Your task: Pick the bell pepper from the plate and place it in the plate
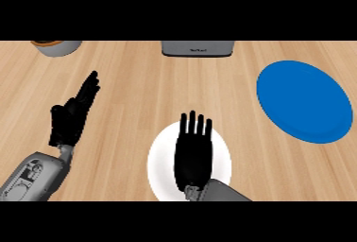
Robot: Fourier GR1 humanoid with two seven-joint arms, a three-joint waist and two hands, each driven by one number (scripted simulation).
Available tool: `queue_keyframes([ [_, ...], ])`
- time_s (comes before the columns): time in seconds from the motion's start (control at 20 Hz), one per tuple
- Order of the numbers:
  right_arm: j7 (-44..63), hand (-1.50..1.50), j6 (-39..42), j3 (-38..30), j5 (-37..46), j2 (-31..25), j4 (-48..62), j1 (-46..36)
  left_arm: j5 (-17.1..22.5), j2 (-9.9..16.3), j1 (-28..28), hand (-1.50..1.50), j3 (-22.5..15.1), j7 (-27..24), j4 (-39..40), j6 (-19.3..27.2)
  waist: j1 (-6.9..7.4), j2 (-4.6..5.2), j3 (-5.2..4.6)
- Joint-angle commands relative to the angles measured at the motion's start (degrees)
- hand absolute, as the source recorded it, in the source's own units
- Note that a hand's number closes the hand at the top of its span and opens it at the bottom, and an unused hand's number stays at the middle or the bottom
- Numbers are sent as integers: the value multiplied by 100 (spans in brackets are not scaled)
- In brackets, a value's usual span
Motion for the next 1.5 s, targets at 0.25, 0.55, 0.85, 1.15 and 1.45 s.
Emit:
queue_keyframes([
  [0.25, 634, -150, -51, -200, -10, 118, 779, 148, -104, -51, 134, 0, 231, 26, -84, -31, -40, 7, 3],
  [0.55, 613, -150, -54, -264, -21, 120, 892, 244, -90, -126, 100, 0, 384, 43, -43, -237, -46, 5, 3],
  [0.85, 264, 150, -469, -74, 30, 122, 1390, 182, -493, -422, -55, 0, 276, 183, -14, -43, -33, 14, 5],
  [1.15, -138, 150, -348, -432, 729, -90, 947, 450, -384, -421, 161, 0, 559, -143, 140, -436, -95, 4, 2],
  [1.45, -1708, 150, -780, -1439, 2, -1783, 267, 966, -439, -295, 173, 0, 715, 197, -56, -304, -294, -14, 17],
])
